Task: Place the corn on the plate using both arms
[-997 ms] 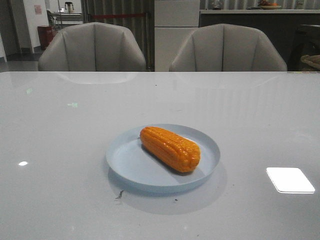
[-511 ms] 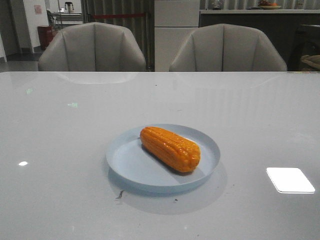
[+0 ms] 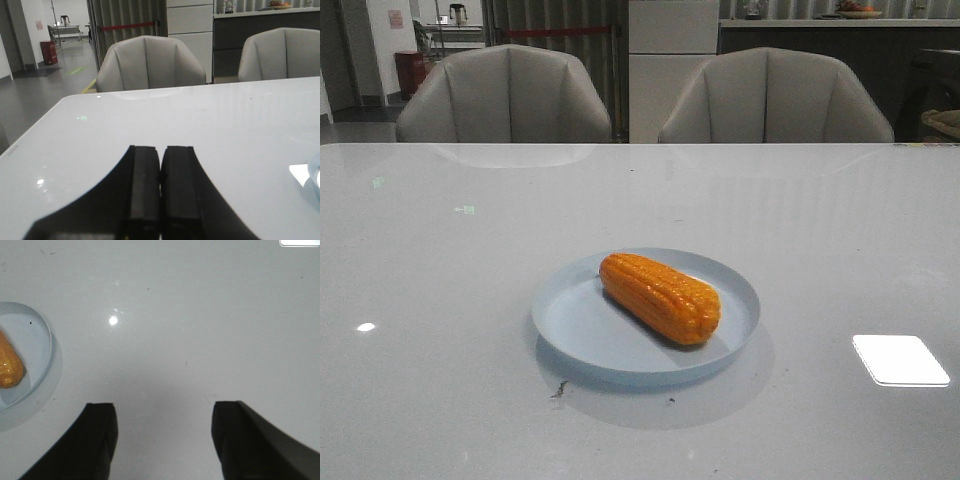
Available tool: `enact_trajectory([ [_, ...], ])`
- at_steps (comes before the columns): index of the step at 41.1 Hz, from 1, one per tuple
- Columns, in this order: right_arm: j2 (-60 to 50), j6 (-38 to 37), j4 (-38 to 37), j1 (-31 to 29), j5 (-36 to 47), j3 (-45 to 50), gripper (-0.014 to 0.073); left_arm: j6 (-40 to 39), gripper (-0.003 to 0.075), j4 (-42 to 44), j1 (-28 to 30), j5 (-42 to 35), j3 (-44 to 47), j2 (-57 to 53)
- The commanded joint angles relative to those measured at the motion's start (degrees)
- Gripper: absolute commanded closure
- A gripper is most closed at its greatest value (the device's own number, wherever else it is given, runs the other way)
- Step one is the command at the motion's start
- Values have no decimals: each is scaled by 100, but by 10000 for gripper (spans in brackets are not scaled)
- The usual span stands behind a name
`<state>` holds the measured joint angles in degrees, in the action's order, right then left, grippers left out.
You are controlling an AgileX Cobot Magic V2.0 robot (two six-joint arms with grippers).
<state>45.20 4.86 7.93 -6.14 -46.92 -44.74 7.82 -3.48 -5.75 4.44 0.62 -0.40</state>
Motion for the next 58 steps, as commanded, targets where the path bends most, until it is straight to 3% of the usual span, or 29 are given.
enact_trajectory([
  [1,-36,8,61,-43,377,-160,75,-5,626,-11,15,-444,219,-112],
  [27,-36,13,56,-22,377,-147,75,-5,626,-11,15,-410,219,-112],
  [34,-228,13,-150,199,1016,212,82,-5,626,-11,15,-410,219,-112],
  [38,-548,13,-150,434,1655,633,144,-5,626,-11,15,-410,219,-112],
  [46,-1510,13,-149,793,3101,1698,361,-5,626,-11,15,-410,219,-112],
  [55,-2932,13,-149,842,3339,2545,572,-5,626,-11,15,-410,219,-112],
  [58,-3407,13,-149,842,3339,2771,576,-5,626,-11,15,-410,219,-112],
])
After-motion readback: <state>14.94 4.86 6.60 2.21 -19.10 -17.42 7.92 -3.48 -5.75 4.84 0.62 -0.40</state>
